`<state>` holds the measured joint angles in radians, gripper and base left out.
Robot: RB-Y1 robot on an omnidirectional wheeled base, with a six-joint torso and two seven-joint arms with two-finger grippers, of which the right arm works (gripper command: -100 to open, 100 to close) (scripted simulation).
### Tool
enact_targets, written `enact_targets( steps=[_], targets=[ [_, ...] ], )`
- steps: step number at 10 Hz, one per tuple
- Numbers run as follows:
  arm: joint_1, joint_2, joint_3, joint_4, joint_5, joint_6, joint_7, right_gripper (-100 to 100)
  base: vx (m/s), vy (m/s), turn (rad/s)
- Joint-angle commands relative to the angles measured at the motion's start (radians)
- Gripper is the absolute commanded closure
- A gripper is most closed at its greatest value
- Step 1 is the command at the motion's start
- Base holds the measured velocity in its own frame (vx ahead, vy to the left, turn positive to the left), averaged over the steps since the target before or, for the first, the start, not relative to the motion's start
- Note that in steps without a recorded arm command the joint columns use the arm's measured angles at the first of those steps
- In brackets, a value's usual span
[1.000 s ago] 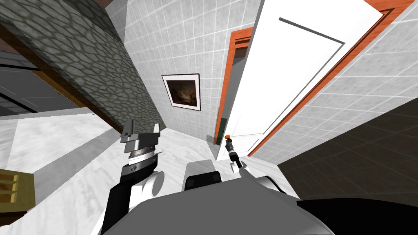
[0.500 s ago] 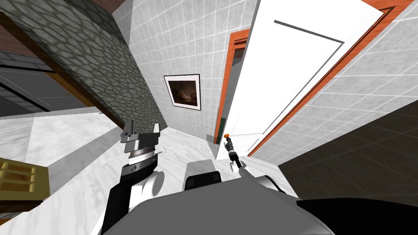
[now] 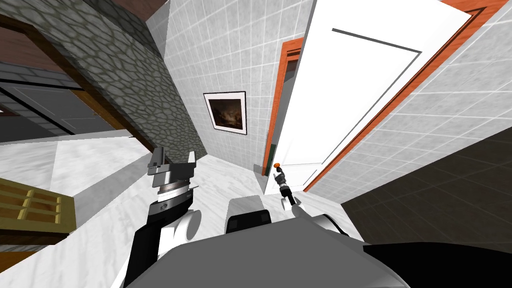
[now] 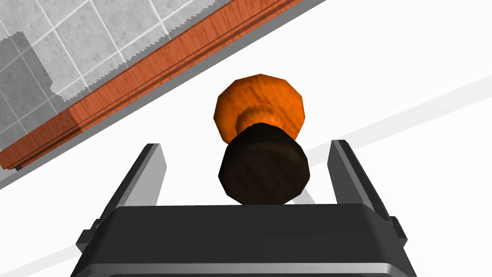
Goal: Pull the door open
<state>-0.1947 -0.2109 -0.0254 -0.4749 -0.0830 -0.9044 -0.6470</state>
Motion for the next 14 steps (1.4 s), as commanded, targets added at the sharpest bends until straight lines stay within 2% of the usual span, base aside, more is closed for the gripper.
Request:
enact_targets(
  steps=[1, 2, 3, 7, 8, 12, 13, 14],
  targets=[
    [-0.001, 0.001, 0.002, -0.001, -0.007, 0.002, -0.036, -100, -0.045, -0.031, 0.025],
    [-0.003, 0.002, 0.006, 0.0, -0.02, 0.004, -0.073, -100, -0.05, -0.033, 0.047],
    [-0.003, 0.002, 0.006, 0.0, -0.02, 0.004, -0.077, -100, -0.043, -0.028, 0.026],
    [-0.009, 0.007, 0.017, 0.002, -0.061, 0.009, -0.195, -100, -0.063, -0.03, 0.048],
    [-0.009, 0.007, 0.017, 0.002, -0.061, 0.009, -0.2, -100, -0.044, -0.023, 0.026],
    [-0.016, 0.012, 0.029, 0.004, -0.103, 0.015, -0.318, -100, -0.059, -0.033, 0.055],
    [-0.016, 0.012, 0.029, 0.004, -0.103, 0.015, -0.323, -100, -0.048, -0.021, 0.027],
    [-0.019, 0.014, 0.033, 0.005, -0.117, 0.017, -0.364, -100, -0.056, -0.033, 0.046]
  ],
)
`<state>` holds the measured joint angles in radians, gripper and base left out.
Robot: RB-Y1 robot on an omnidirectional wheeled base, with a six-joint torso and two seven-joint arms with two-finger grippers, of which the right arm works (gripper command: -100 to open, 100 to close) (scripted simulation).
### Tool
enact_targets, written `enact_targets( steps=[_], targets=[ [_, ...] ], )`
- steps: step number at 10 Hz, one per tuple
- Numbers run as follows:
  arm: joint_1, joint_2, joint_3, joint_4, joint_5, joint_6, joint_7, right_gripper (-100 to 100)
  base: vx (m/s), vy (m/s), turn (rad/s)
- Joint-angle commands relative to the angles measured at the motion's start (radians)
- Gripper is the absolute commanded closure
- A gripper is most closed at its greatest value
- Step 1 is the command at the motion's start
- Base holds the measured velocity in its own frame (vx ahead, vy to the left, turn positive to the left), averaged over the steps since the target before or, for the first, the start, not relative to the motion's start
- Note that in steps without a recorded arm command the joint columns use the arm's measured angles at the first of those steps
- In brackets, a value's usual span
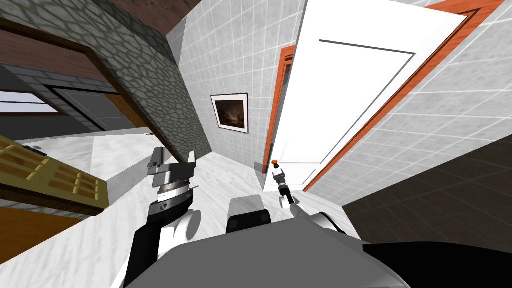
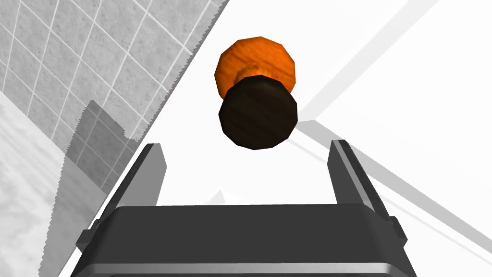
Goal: Pull the door open
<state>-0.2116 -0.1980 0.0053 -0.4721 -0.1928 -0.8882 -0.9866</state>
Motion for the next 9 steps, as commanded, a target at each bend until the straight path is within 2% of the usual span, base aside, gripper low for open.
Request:
enact_targets(
  steps=[1, 3, 4, 8, 9],
  targets=[
    [-0.004, 0.002, 0.006, 0.002, -0.021, 0.002, -0.05, -100, -0.081, -0.03, 0.081],
    [-0.006, 0.004, 0.01, 0.003, -0.035, 0.004, -0.102, -100, -0.06, -0.026, 0.041],
    [-0.006, 0.004, 0.01, 0.003, -0.035, 0.004, -0.107, -100, -0.046, -0.026, 0.027],
    [-0.013, 0.008, 0.021, 0.005, -0.074, 0.01, -0.225, -100, -0.059, -0.027, 0.049],
    [-0.013, 0.008, 0.021, 0.005, -0.074, 0.01, -0.23, -100, -0.042, -0.012, 0.025]
  ],
)
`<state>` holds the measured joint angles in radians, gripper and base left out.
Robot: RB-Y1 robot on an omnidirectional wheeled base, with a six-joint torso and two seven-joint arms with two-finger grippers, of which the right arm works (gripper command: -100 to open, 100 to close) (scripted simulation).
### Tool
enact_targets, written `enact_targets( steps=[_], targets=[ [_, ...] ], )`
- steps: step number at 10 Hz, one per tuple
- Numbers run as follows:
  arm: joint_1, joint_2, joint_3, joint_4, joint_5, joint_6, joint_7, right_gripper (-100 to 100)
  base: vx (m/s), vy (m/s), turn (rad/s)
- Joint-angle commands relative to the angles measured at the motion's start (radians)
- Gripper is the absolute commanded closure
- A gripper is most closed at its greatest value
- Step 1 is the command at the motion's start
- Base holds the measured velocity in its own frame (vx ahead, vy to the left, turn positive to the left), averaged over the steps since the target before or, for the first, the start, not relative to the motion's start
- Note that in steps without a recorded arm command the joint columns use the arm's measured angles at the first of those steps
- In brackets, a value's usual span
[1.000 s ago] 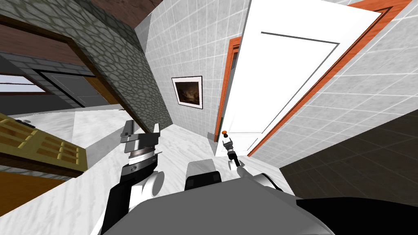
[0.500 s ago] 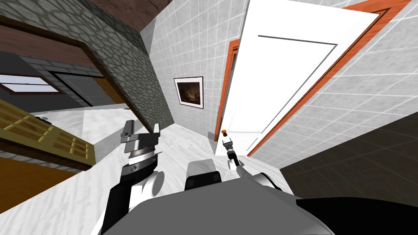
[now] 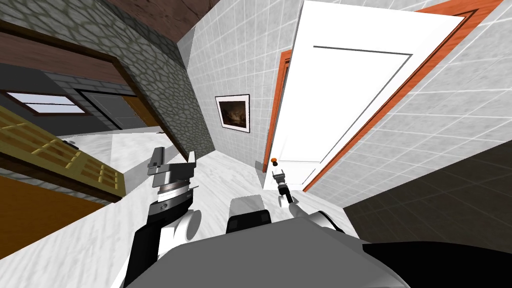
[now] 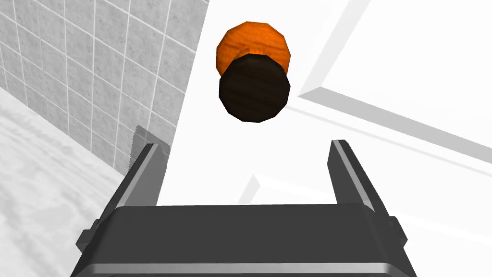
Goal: Pull the door open
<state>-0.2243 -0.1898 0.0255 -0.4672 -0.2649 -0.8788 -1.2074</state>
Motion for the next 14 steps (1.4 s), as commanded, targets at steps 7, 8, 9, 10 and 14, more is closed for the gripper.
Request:
enact_targets(
  steps=[7, 8, 9, 10, 14],
  targets=[
    [-0.009, 0.006, 0.016, 0.003, -0.055, 0.008, -0.197, -100, -0.054, -0.023, 0.041],
    [-0.011, 0.007, 0.018, 0.003, -0.063, 0.009, -0.225, -100, -0.06, -0.019, 0.046],
    [-0.012, 0.008, 0.02, 0.004, -0.071, 0.01, -0.253, -100, -0.057, -0.015, 0.059],
    [-0.013, 0.009, 0.022, 0.004, -0.077, 0.01, -0.279, -100, -0.053, -0.018, 0.036],
    [-0.015, 0.01, 0.024, 0.005, -0.087, 0.011, -0.319, -100, -0.03, -0.016, 0.018]
  ],
)
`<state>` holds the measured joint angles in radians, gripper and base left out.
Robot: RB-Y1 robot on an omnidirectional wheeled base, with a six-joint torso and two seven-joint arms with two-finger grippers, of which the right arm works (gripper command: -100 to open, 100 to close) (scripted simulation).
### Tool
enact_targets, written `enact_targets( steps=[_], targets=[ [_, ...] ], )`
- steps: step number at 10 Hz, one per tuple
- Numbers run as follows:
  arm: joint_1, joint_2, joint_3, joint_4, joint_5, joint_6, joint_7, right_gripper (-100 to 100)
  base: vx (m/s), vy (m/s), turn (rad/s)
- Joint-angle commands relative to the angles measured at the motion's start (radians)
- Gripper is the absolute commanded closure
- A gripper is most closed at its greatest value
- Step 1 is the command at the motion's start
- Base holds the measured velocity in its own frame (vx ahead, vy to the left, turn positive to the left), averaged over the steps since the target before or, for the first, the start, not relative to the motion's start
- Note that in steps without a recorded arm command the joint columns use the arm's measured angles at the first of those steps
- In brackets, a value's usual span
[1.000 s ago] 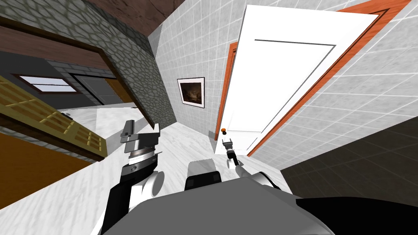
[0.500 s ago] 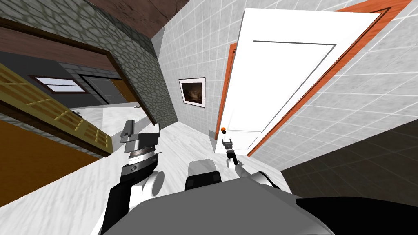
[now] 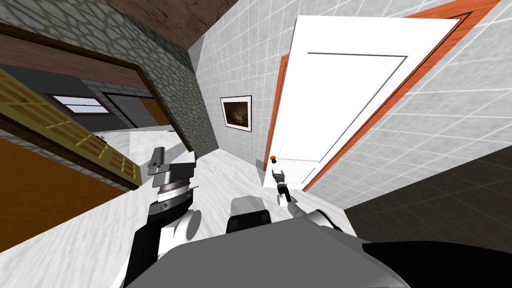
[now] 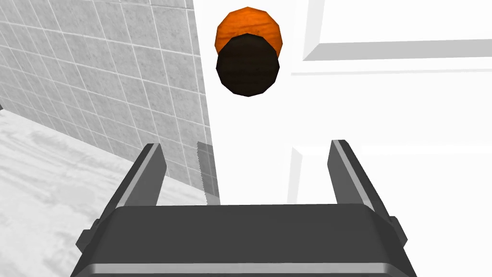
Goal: Pull the door open
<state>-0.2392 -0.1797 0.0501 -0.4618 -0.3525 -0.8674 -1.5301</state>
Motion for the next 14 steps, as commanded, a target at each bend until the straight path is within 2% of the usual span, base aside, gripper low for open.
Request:
enact_targets(
  steps=[1, 2, 6, 8, 9, 10, 14],
  targets=[
    [0.014, -0.027, -0.006, 0.005, -0.006, -0.009, -0.025, -100, 0.12, 0.021, 0.181],
    [0.014, -0.027, -0.006, 0.005, -0.006, -0.009, -0.025, -100, 0.167, -0.001, 0.069],
    [0.054, -0.102, -0.023, 0.021, -0.021, -0.036, -0.095, -100, 0.237, 0.024, 0.131],
    [0.054, -0.102, -0.023, 0.024, -0.021, -0.036, -0.095, -100, 0.109, 0.001, 0.021],
    [0.044, -0.103, -0.021, 0.043, -0.02, -0.049, -0.103, -100, 0.023, -0.001, -0.004],
    [0.044, -0.103, -0.021, 0.043, -0.02, -0.049, -0.103, 100, 0.0, 0.0, 0.0],
    [0.044, -0.103, -0.021, 0.043, -0.02, -0.049, -0.103, 100, -0.005, -0.002, 0.004]
  ],
)
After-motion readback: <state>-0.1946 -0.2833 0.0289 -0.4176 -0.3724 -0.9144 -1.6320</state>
